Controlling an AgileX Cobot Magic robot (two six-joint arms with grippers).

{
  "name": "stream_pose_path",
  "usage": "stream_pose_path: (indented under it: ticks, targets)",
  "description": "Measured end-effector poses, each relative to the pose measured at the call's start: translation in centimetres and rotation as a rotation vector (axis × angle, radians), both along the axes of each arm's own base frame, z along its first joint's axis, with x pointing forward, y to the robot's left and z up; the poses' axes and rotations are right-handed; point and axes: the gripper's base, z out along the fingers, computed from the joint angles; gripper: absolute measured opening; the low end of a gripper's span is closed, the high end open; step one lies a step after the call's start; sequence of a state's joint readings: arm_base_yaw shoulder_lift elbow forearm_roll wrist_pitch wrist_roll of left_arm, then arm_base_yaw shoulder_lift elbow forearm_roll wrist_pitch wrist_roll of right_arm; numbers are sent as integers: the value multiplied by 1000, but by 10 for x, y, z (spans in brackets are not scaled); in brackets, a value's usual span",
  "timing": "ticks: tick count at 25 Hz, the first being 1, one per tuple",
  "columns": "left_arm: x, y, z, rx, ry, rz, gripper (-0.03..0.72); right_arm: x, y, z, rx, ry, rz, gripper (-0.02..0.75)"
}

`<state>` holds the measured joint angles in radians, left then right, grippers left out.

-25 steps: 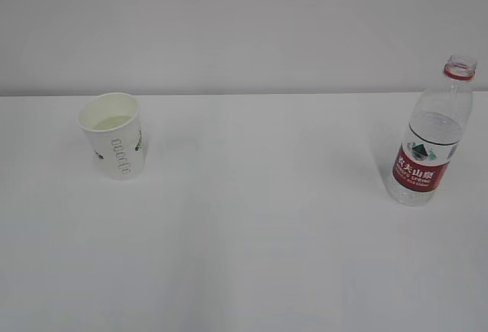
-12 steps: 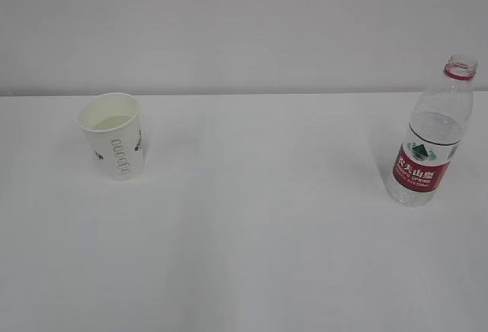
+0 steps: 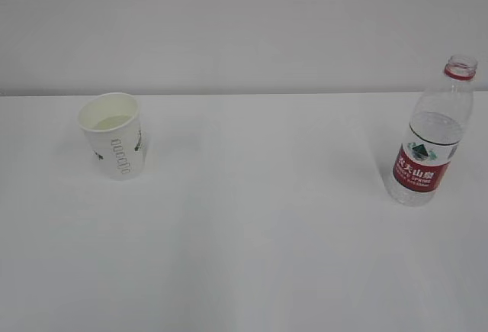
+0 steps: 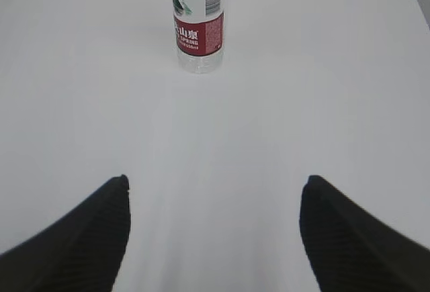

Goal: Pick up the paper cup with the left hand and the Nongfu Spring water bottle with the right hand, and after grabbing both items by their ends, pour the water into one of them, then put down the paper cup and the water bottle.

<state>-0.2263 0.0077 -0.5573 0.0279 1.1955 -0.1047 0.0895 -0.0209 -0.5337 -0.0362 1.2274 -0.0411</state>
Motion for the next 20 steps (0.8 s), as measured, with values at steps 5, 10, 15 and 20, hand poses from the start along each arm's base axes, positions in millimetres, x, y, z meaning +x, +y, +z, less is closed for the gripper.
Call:
stream_pose_path:
  ticks: [5, 10, 15, 20]
  targets:
    - [2, 0, 0, -2, -20, 1, 430, 6, 1, -3, 1, -26, 2, 590]
    - [6, -1, -1, -5, -40, 1, 430, 7, 1, -4, 2, -33, 2, 590]
    - [7, 0, -2, 3, -49, 7, 429, 7, 1, -4, 0, -34, 1, 589]
    - [7, 0, -1, 9, -54, 11, 429, 8, 1, -5, 0, -33, 1, 589]
